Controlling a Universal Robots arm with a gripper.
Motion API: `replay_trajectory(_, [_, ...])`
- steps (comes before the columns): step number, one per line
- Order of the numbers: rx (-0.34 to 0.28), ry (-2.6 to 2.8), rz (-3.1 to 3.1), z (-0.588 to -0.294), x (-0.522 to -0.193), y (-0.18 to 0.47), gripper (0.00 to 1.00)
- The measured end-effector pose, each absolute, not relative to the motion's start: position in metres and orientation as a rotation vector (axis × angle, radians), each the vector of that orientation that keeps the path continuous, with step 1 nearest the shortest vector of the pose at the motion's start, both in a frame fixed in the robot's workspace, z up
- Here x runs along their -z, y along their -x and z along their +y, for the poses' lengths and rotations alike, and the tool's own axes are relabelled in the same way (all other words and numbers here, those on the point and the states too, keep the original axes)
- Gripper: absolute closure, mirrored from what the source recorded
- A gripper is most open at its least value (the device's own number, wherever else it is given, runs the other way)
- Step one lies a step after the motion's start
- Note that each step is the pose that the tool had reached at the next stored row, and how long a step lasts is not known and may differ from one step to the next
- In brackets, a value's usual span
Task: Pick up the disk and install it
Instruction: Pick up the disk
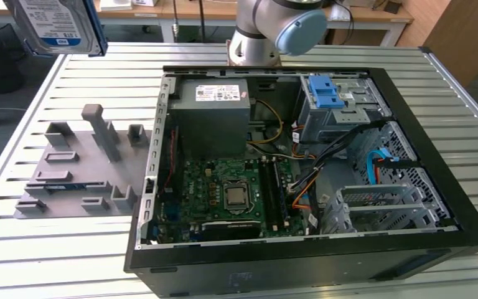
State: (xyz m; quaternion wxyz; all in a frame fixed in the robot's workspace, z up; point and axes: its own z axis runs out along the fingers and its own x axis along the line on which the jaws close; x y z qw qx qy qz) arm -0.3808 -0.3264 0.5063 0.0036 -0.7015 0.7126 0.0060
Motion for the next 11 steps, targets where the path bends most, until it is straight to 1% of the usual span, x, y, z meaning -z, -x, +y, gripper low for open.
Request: replay_trajectory(11, [-0.019, 2.199, 2.234, -0.326, -0.506, 0.370, 0.64])
